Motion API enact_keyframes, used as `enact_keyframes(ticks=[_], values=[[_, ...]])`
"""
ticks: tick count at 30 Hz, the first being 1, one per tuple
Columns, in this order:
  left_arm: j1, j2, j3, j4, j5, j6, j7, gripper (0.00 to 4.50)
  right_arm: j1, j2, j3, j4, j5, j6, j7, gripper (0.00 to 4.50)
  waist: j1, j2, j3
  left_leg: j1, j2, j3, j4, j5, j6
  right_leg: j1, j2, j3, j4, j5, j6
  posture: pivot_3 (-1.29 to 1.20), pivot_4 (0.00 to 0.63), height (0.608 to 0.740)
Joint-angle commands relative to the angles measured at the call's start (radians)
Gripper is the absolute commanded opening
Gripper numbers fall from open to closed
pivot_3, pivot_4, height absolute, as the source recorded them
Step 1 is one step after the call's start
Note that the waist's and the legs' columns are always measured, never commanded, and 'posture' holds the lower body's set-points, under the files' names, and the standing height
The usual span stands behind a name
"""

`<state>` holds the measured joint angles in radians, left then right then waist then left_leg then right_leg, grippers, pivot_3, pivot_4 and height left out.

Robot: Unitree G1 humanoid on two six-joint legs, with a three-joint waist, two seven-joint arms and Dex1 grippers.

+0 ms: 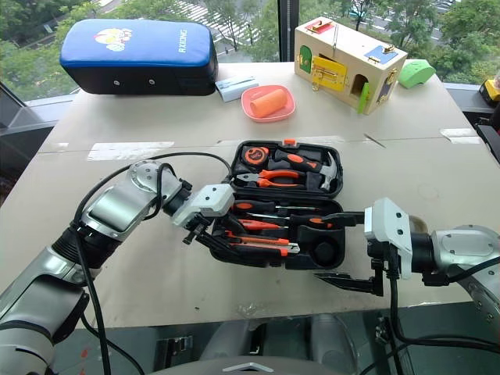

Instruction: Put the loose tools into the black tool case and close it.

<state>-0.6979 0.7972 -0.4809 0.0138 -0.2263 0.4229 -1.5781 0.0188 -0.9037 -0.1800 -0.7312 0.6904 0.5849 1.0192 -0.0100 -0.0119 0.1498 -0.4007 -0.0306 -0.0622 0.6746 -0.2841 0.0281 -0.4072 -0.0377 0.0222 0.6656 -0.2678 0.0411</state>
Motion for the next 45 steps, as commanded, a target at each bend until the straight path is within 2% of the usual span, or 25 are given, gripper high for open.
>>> enact_keyframes(ticks=[1,9,11,15,24,25,27,31,35,36,45], values=[[-0.003,-0.013,0.007,-0.024,0.009,0.001,-0.006,1.88,-0.027,-0.005,-0.009,-0.028,0.022,0.003,-0.024,4.5,0.0,0.0,0.0,0.0,0.0,0.0,0.0,0.0,0.0,0.0,0.0,0.0,0.0,0.0,0.0,0.0,0.15,0.735],[-0.005,-0.069,-0.008,-0.023,0.034,0.093,0.046,1.88,-0.072,-0.002,0.027,0.013,0.012,-0.002,-0.027,4.5,0.002,0.0,0.0,0.0,0.0,-0.001,0.001,0.0,0.0,0.001,0.0,-0.001,0.0,0.0,0.0,0.0,0.15,0.735],[-0.005,-0.076,-0.003,-0.02,0.037,0.091,0.049,2.91,-0.074,-0.001,0.033,0.019,0.009,-0.005,-0.026,4.5,0.002,0.0,0.0,0.001,0.0,-0.001,0.002,0.0,0.0,0.002,0.0,-0.001,0.0,0.0,0.0,0.0,0.15,0.735],[-0.009,-0.052,0.018,-0.041,0.023,0.106,0.021,4.46,-0.067,-0.007,0.041,0.023,0.005,-0.015,-0.012,4.5,0.009,0.0,0.0,0.001,0.0,-0.003,0.005,0.0,0.0,0.004,0.0,-0.001,0.001,0.0,0.0,0.0,0.15,0.735],[-0.042,-0.015,0.112,-0.145,-0.128,0.267,-0.014,4.46,-0.046,-0.014,0.035,0.026,-0.008,-0.033,0.013,4.5,0.013,-0.001,0.001,0.001,0.0,-0.004,0.01,-0.002,0.004,0.004,0.0,-0.004,0.006,0.0,0.0,0.0,0.15,0.735],[-0.04,-0.02,0.112,-0.142,-0.127,0.262,-0.008,3.97,-0.038,-0.018,0.036,0.026,-0.016,-0.041,0.022,4.5,0.013,-0.001,0.001,0.001,0.0,-0.004,0.01,-0.002,0.004,0.004,0.0,-0.004,0.006,0.0,0.0,0.0,0.15,0.735],[-0.028,-0.023,0.092,-0.136,-0.113,0.232,-0.009,3.37,-0.024,-0.026,0.042,0.027,-0.032,-0.056,0.039,4.5,0.012,0.0,0.001,0.001,0.0,-0.004,0.009,-0.002,0.003,0.004,0.0,-0.003,0.006,0.0,0.0,0.0,0.15,0.735],[-0.011,-0.04,0.043,-0.114,-0.061,0.177,0.014,1.45,-0.016,-0.03,0.045,0.031,-0.039,-0.071,0.051,4.5,0.012,-0.001,0.001,0.001,0.0,-0.003,0.01,-0.002,0.004,0.004,0.0,-0.003,0.006,0.0,0.0,0.0,0.15,0.735],[-0.005,-0.049,0.004,-0.074,0.005,0.096,0.028,0.22,-0.016,-0.035,0.043,0.035,-0.043,-0.074,0.065,4.5,0.016,-0.001,0.001,0.001,0.0,-0.003,0.01,-0.002,0.004,0.004,0.0,-0.003,0.006,0.0,0.0,0.0,0.15,0.735],[-0.002,-0.048,-0.007,-0.064,0.02,0.072,0.026,0.1,-0.015,-0.035,0.043,0.035,-0.045,-0.075,0.067,4.5,0.016,-0.001,0.001,0.001,0.0,-0.003,0.01,-0.002,0.004,0.004,0.0,-0.003,0.006,0.0,0.0,0.0,0.15,0.735],[0.039,-0.045,-0.088,-0.026,0.133,-0.056,0.021,0.1,-0.022,-0.03,0.049,0.035,-0.049,-0.064,0.058,4.5,0.021,0.0,0.0,0.002,0.0,-0.003,0.01,-0.002,0.004,0.004,0.0,-0.002,0.006,0.0,0.0,0.0,0.15,0.735]])
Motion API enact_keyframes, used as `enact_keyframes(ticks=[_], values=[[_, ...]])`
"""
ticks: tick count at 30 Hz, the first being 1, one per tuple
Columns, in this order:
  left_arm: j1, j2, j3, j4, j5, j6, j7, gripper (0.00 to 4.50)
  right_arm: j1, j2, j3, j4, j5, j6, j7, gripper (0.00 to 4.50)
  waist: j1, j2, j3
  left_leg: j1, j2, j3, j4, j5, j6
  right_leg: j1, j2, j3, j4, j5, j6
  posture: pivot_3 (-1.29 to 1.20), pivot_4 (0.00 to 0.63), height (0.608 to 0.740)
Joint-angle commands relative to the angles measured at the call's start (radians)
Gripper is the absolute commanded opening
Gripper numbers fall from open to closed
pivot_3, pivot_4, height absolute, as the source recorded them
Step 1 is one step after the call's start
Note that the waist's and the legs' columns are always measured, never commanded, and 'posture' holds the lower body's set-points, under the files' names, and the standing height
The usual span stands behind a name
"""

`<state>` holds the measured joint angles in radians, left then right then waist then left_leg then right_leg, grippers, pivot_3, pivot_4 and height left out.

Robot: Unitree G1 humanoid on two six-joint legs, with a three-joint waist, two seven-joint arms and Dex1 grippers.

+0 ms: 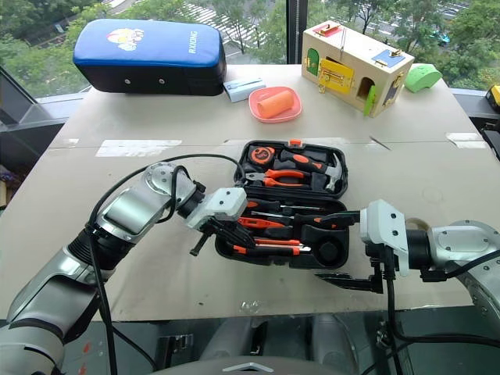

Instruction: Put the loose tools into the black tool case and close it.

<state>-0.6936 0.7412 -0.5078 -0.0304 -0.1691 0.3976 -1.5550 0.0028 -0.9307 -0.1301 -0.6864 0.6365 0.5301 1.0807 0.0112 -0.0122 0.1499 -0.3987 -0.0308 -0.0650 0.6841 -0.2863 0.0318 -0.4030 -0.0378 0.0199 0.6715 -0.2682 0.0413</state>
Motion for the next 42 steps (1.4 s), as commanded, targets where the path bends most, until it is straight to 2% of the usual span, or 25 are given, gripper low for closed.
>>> enact_keyframes(ticks=[1,9,14,18,21,24,26,27,30,32,36,38,42], values=[[0.038,0.009,-0.067,0.023,0.086,-0.04,0.001,0.1,-0.008,-0.003,0.0,-0.01,0.005,-0.008,-0.005,4.5,0.0,0.0,0.0,0.0,0.0,0.0,0.0,0.0,0.0,0.0,0.0,0.0,0.0,0.0,0.0,0.0,0.15,0.735],[0.078,0.016,-0.097,0.031,0.155,-0.115,0.007,0.1,-0.021,-0.001,0.009,-0.002,0.004,0.004,-0.02,4.5,0.0,0.001,-0.002,0.005,0.0,0.0,0.0,-0.001,0.001,0.004,0.0,0.0,0.0,0.0,0.0,0.0,0.15,0.735],[0.078,-0.011,-0.078,0.046,0.176,-0.124,0.046,0.1,-0.028,-0.003,0.015,0.004,0.003,0.007,-0.026,4.5,0.0,0.005,-0.004,0.007,0.0,0.0,-0.001,-0.001,0.001,0.006,0.0,0.0,-0.001,0.0,0.0,0.0,0.15,0.735],[0.072,-0.017,0.035,0.0,0.057,-0.056,0.046,0.1,-0.01,-0.012,0.0,0.013,-0.008,-0.001,-0.022,4.5,0.001,0.005,-0.004,0.008,0.0,0.0,-0.001,-0.001,0.002,0.009,0.001,0.0,-0.001,0.0,0.0,0.0,0.15,0.735],[0.083,-0.006,0.193,-0.073,-0.131,0.05,0.029,0.1,0.037,-0.009,-0.067,0.008,0.011,0.019,-0.044,4.5,0.0,0.004,-0.003,0.007,0.001,-0.001,-0.001,-0.001,0.002,0.007,0.001,-0.001,-0.001,0.0,0.0,0.0,0.15,0.735],[0.086,0.018,0.327,-0.129,-0.29,0.178,0.031,0.94,0.139,0.005,-0.2,-0.003,0.034,0.046,-0.077,4.5,0.003,0.003,-0.002,0.0,0.001,-0.004,0.0,-0.001,0.001,0.002,0.0,-0.001,-0.001,0.0,0.0,0.0,0.15,0.735],[0.087,0.011,0.397,-0.158,-0.356,0.223,0.073,1.7,0.241,0.037,-0.332,-0.018,0.063,0.082,-0.106,4.5,0.006,0.003,-0.002,-0.001,0.0,-0.005,0.0,-0.001,0.001,0.003,-0.001,-0.002,-0.003,0.0,0.0,0.0,0.15,0.735],[0.088,0.001,0.421,-0.172,-0.381,0.236,0.095,2.25,0.302,0.058,-0.401,-0.026,0.069,0.094,-0.111,4.5,0.009,0.003,-0.002,-0.001,0.0,-0.006,0.0,0.0,0.0,0.003,-0.001,-0.002,-0.003,0.0,0.0,0.0,0.15,0.735],[0.085,-0.031,0.449,-0.211,-0.432,0.261,0.141,3.31,0.484,0.122,-0.587,-0.044,0.071,0.103,-0.096,4.5,0.016,0.003,-0.002,0.0,0.0,-0.008,0.0,0.0,0.0,0.007,-0.002,-0.004,-0.007,0.0,0.0,0.0,0.15,0.735],[0.077,-0.06,0.45,-0.225,-0.468,0.279,0.162,4.39,0.603,0.173,-0.691,-0.05,0.068,0.096,-0.082,4.5,0.018,0.004,-0.002,0.0,-0.001,-0.008,0.0,0.0,0.0,0.008,-0.002,-0.004,-0.007,0.0,0.0,0.0,0.15,0.735],[0.058,-0.113,0.433,-0.218,-0.486,0.268,0.193,4.46,0.712,0.226,-0.777,-0.024,0.05,0.067,-0.081,4.5,0.007,0.004,-0.002,0.002,0.0,-0.008,0.0,-0.001,0.002,0.009,-0.002,-0.003,-0.007,0.0,0.0,0.0,0.15,0.735],[0.051,-0.13,0.412,-0.206,-0.465,0.236,0.193,4.46,0.696,0.216,-0.758,0.004,0.039,0.062,-0.096,4.5,-0.003,0.004,-0.002,0.003,0.0,-0.007,0.0,-0.001,0.002,0.009,-0.001,-0.002,-0.006,0.0,0.0,0.0,0.15,0.735],[0.051,-0.135,0.362,-0.194,-0.41,0.158,0.176,4.46,0.617,0.152,-0.645,0.107,-0.054,0.058,-0.138,4.5,-0.01,0.004,-0.002,0.005,0.0,-0.004,-0.001,-0.001,0.001,0.009,-0.001,0.0,-0.006,0.0,0.0,0.0,0.15,0.735]])
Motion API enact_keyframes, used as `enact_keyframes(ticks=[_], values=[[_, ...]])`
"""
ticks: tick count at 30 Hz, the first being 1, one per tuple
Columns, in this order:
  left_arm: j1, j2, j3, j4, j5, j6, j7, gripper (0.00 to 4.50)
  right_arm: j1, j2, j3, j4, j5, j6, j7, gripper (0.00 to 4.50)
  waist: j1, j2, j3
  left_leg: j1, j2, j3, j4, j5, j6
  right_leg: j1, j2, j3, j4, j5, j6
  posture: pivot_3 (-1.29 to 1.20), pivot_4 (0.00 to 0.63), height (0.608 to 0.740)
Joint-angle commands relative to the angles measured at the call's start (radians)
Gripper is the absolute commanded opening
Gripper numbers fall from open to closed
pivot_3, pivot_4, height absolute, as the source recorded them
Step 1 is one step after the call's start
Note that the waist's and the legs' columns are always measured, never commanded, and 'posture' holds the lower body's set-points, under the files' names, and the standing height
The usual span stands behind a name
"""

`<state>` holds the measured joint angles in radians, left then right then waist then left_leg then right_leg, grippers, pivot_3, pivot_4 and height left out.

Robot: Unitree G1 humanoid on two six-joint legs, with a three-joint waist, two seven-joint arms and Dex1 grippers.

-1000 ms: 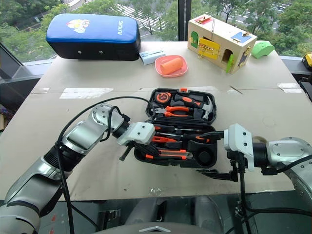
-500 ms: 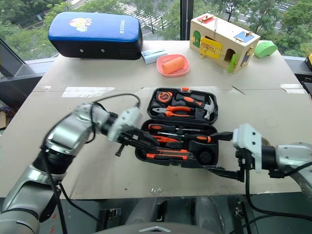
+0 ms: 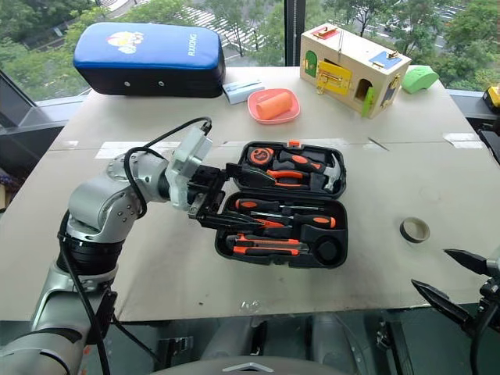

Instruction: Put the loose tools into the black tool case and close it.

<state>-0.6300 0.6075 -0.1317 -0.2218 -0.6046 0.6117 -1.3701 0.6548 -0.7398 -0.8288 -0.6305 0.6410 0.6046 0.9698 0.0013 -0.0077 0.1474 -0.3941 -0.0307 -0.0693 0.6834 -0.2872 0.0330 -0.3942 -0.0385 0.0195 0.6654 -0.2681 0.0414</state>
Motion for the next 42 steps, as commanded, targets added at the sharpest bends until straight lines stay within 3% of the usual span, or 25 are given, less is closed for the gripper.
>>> enact_keyframes(ticks=[1,6,13,14,16,18,23,30,35,38,42], values=[[-0.013,-0.004,-0.023,-0.001,0.034,-0.068,-0.007,4.46,-0.078,-0.057,0.101,0.09,-0.094,-0.031,-0.042,4.5,0.001,0.0,0.0,0.0,0.0,0.0,0.0,0.0,0.0,0.0,0.0,0.0,0.0,0.0,0.0,0.0,0.15,0.735],[-0.013,-0.02,-0.055,0.001,0.078,-0.115,0.022,4.46,-0.286,-0.11,0.283,0.229,-0.17,-0.007,-0.11,4.5,0.005,0.001,0.0,-0.001,0.0,0.0,-0.001,0.002,-0.004,-0.001,0.0,0.0,-0.001,0.0,0.0,0.0,0.15,0.735],[-0.035,-0.03,-0.083,0.035,0.127,-0.156,0.039,4.46,-0.397,-0.126,0.438,0.364,-0.275,-0.05,-0.13,4.5,0.014,0.001,0.001,-0.003,-0.001,-0.002,-0.001,0.002,-0.004,-0.001,0.0,-0.002,-0.002,0.0,0.0,0.0,0.15,0.735],[-0.035,-0.031,-0.086,0.04,0.132,-0.162,0.038,4.5,-0.404,-0.125,0.453,0.377,-0.285,-0.05,-0.135,3.93,0.013,0.001,0.0,-0.003,-0.001,-0.002,-0.001,0.002,-0.004,-0.001,0.0,-0.002,-0.002,0.0,0.0,0.0,0.15,0.735],[-0.035,-0.032,-0.09,0.045,0.135,-0.167,0.033,4.5,-0.424,-0.118,0.472,0.402,-0.298,-0.054,-0.145,3.43,0.012,0.001,0.0,-0.002,-0.001,-0.001,-0.001,0.002,-0.004,-0.001,0.0,-0.002,-0.002,0.0,0.0,0.0,0.15,0.735],[-0.035,-0.034,-0.095,0.047,0.137,-0.17,0.03,4.5,-0.454,-0.107,0.489,0.434,-0.31,-0.067,-0.156,2.32,0.009,0.001,0.0,-0.002,0.0,-0.002,-0.001,0.002,-0.004,-0.001,0.0,-0.002,-0.002,0.0,0.0,0.0,0.15,0.735],[-0.021,-0.031,-0.12,0.048,0.161,-0.208,0.016,4.5,-0.497,-0.097,0.52,0.485,-0.329,-0.106,-0.158,0.11,0.002,-0.001,0.0,-0.001,0.0,0.0,0.001,0.002,-0.004,0.0,0.001,0.0,-0.001,0.0,0.0,0.0,0.15,0.735],[-0.009,-0.027,-0.13,0.046,0.169,-0.219,-0.002,4.5,-0.516,-0.137,0.523,0.464,-0.318,-0.159,-0.102,0.04,0.0,-0.001,0.0,0.0,0.0,0.003,0.001,0.002,-0.004,0.0,0.001,0.003,-0.001,0.001,0.002,0.0,0.15,0.735],[0.019,0.019,-0.16,0.022,0.176,-0.212,-0.05,4.5,-0.536,-0.239,0.534,0.295,-0.21,-0.151,0.089,0.04,-0.002,0.002,0.001,0.0,0.0,0.003,-0.001,0.002,-0.003,-0.001,0.001,0.003,-0.001,0.001,0.002,0.0,0.15,0.735],[0.062,0.085,-0.202,0.013,0.225,-0.271,-0.113,4.5,-0.595,-0.319,0.646,0.129,-0.14,-0.13,0.23,0.04,-0.015,0.002,0.001,0.0,0.001,0.003,-0.003,0.002,-0.003,-0.002,0.002,0.004,-0.001,0.001,0.002,0.0,0.15,0.735],[0.073,0.088,-0.21,0.018,0.25,-0.306,-0.109,4.5,-0.721,-0.316,0.818,0.098,-0.205,-0.141,0.243,0.04,-0.005,0.001,0.002,-0.002,0.001,0.001,-0.001,0.0,0.0,-0.002,0.001,0.002,-0.002,0.001,0.002,0.0,0.15,0.735]])
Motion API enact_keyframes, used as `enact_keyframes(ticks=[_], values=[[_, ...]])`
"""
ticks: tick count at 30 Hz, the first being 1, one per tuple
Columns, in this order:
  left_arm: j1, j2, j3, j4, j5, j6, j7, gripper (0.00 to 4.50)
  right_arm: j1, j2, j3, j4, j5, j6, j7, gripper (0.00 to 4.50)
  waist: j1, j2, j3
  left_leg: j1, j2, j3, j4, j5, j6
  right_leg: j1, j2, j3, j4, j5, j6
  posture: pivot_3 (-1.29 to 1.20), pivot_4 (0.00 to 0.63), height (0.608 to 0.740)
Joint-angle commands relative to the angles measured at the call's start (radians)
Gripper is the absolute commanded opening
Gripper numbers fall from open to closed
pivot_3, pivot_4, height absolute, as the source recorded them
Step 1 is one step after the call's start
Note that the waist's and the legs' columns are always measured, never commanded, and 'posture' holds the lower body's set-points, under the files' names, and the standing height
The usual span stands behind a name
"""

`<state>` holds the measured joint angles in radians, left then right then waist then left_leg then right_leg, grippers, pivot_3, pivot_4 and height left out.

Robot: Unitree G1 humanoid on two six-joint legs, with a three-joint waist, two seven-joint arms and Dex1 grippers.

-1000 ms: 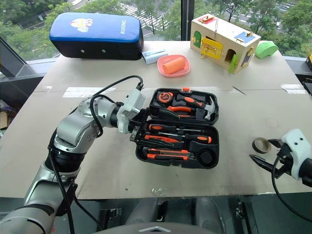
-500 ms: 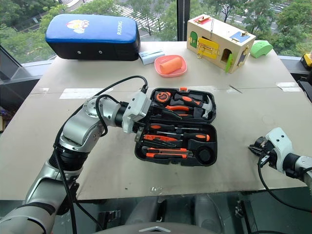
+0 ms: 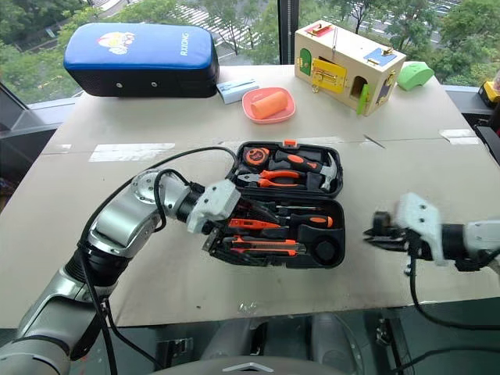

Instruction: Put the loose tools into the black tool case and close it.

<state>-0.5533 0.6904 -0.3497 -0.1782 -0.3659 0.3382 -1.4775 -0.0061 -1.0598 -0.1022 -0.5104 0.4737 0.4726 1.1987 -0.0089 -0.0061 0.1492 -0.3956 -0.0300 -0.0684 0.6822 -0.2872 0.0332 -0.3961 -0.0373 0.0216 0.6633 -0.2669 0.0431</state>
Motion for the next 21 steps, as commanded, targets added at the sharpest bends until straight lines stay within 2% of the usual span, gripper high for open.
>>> enact_keyframes(ticks=[1,7,15,18,21], values=[[0.0,0.005,0.008,-0.034,0.012,-0.028,0.002,4.5,-0.098,0.019,0.143,-0.017,-0.066,-0.013,0.009,0.04,0.01,0.0,0.0,-0.001,-0.001,-0.001,0.001,0.0,0.0,0.0,-0.001,-0.001,0.0,0.0,0.0,0.0,0.15,0.735],[0.003,-0.011,0.017,-0.074,0.006,0.011,0.061,4.5,-0.222,0.056,0.301,0.046,-0.177,-0.061,0.03,0.04,0.024,-0.001,0.0,-0.002,-0.001,-0.001,0.002,0.001,-0.002,0.0,-0.002,-0.002,-0.001,0.0,0.0,0.0,0.15,0.735],[-0.015,-0.02,0.021,-0.093,-0.004,0.053,0.097,4.5,-0.28,0.052,0.39,0.102,-0.247,-0.097,0.087,0.04,0.021,-0.001,0.001,-0.002,-0.001,-0.001,0.002,0.001,-0.003,-0.001,-0.001,-0.002,0.0,0.0,0.0,0.0,0.15,0.735],[-0.021,-0.022,0.024,-0.089,-0.006,0.054,0.102,4.5,-0.281,0.055,0.395,0.085,-0.226,-0.063,0.103,0.04,0.023,-0.001,0.001,-0.002,-0.001,-0.001,0.002,0.001,-0.003,-0.001,-0.001,-0.002,-0.001,0.0,0.0,0.0,0.15,0.735],[-0.023,-0.021,0.024,-0.085,-0.007,0.053,0.103,4.5,-0.281,0.056,0.399,0.077,-0.231,-0.061,0.101,1.37,0.024,-0.001,0.0,-0.002,-0.001,-0.001,0.002,0.001,-0.003,-0.001,-0.002,-0.002,-0.001,0.0,0.0,0.0,0.15,0.735]])
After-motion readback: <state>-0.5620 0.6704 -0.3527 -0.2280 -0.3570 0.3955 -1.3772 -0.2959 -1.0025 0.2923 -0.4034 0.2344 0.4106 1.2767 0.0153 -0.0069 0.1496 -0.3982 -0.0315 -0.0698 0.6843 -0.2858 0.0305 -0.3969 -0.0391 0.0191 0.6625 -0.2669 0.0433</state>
